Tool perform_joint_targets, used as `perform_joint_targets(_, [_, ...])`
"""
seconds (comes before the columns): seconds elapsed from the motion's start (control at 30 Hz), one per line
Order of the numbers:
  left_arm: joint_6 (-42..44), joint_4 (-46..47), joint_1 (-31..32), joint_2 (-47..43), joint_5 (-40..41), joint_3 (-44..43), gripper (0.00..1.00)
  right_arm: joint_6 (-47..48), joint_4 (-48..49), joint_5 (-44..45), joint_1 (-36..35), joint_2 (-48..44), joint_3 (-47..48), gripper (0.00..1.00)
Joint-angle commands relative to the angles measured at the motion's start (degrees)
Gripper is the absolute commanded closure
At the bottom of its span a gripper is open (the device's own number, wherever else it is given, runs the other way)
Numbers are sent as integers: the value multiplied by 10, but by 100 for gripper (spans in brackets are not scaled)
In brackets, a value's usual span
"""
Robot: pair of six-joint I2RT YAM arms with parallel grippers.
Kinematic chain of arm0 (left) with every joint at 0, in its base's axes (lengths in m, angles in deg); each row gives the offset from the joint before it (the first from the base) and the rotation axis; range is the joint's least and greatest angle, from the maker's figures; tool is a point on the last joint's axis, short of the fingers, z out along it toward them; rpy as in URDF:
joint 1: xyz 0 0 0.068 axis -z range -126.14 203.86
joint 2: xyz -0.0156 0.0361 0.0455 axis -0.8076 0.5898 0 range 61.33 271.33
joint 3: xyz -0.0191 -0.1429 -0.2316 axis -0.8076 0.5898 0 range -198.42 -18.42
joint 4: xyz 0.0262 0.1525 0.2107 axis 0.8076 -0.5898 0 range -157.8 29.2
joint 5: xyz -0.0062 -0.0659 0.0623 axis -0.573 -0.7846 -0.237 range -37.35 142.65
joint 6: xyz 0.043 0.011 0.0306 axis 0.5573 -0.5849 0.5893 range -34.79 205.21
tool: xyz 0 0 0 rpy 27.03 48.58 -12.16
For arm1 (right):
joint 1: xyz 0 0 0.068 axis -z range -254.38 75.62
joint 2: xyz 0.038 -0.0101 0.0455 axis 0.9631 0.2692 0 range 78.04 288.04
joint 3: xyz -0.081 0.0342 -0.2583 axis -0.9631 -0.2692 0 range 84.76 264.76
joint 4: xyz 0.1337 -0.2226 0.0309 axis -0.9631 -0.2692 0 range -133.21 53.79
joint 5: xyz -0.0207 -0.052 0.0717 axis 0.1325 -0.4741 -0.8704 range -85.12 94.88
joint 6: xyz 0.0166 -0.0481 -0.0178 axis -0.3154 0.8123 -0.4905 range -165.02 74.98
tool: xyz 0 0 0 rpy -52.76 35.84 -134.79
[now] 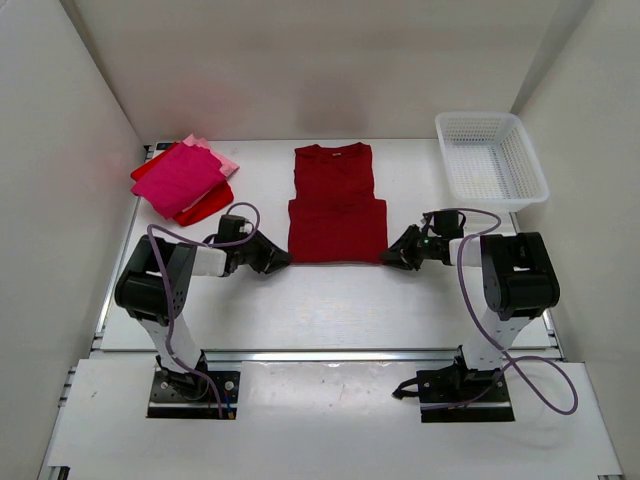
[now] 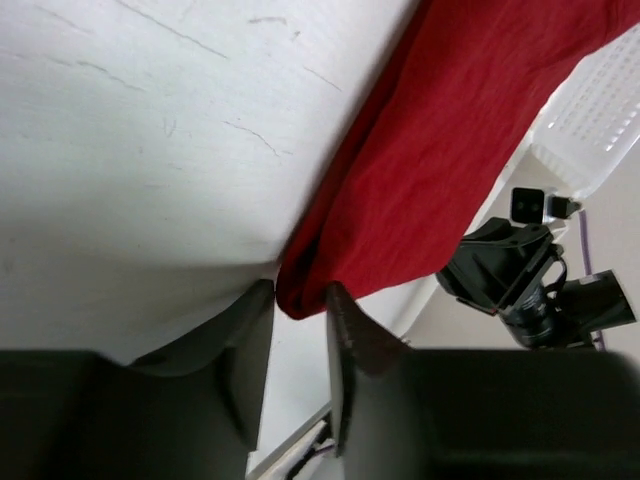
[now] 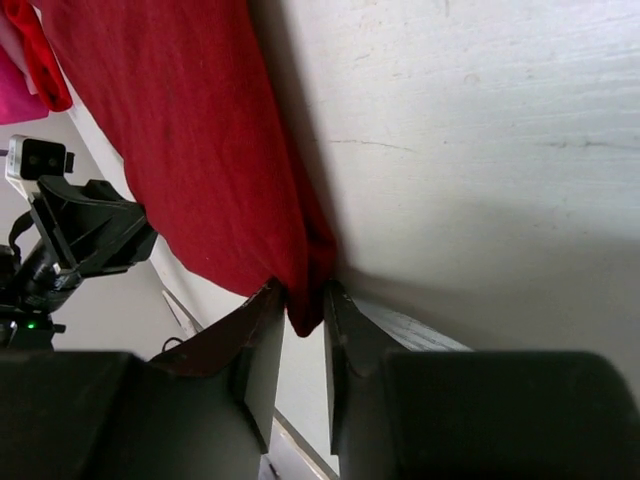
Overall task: Fold and stack the t-shirts
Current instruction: Pick up the 2/3-rectangle-folded T-shirt from the center of the board, then fold the 2/3-rectangle-folded T-shirt at the center of the board.
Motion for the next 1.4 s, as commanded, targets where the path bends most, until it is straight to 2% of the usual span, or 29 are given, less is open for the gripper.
perform_joint_targets(0.0, [-7,20,4,14,15,4,65,-3,26,8,2,10,10,82])
perform_joint_targets(0.13, [-15,34,8,28,7,-2,76,-3,25,11,1,5,7,91])
perform_joint_targets(0.2, [-11,26,7,30,7,-9,88,1,23,7,2,5,4,97])
perform_joint_targets(0.23, [-5,21,9,29,9,-11,91,6,20,5,1,-1,-2,100])
perform_joint_targets(0.3, [25,-15,13,15,8,-21,100,13,7,8,-3,-16,-8,100])
perform_joint_targets(0.47, [99,-121,9,-65,-15,12,100,41,-51,9,-19,-104,-76,100])
perform_joint_targets(0.6, [169,-283,17,-213,-7,76,100,59,-161,25,-58,-272,-177,100])
perform_joint_targets(0.67, [171,-375,21,-290,-7,98,100,53,-260,37,-93,-377,-203,100])
perform_joint_targets(0.73, [177,-442,17,-376,-9,99,100,49,-327,47,-108,-447,-190,100])
perform_joint_targets(0.77, [171,-479,25,-390,1,87,100,45,-365,48,-112,-462,-180,100])
perform_joint_targets(0.83, [157,-492,37,-416,11,55,100,54,-394,44,-100,-479,-121,100])
perform_joint_targets(0.9, [155,-489,25,-392,7,-18,100,100,-415,39,-80,-443,-61,100])
perform_joint_targets(1.1, [191,-468,2,-177,64,-274,100,193,-421,68,-29,-180,222,100])
perform_joint_targets(1.2, [182,-450,-9,-76,82,-385,100,210,-434,60,-7,-28,414,100])
perform_joint_targets(1.23, [179,-446,-13,-39,86,-424,100,213,-451,68,-5,1,445,100])
perform_joint_targets(1.3, [172,-450,-13,23,100,-484,100,225,-490,51,1,127,600,100])
perform_joint_targets(1.37, [168,-453,-15,105,99,-551,100,225,-518,59,0,212,703,100])
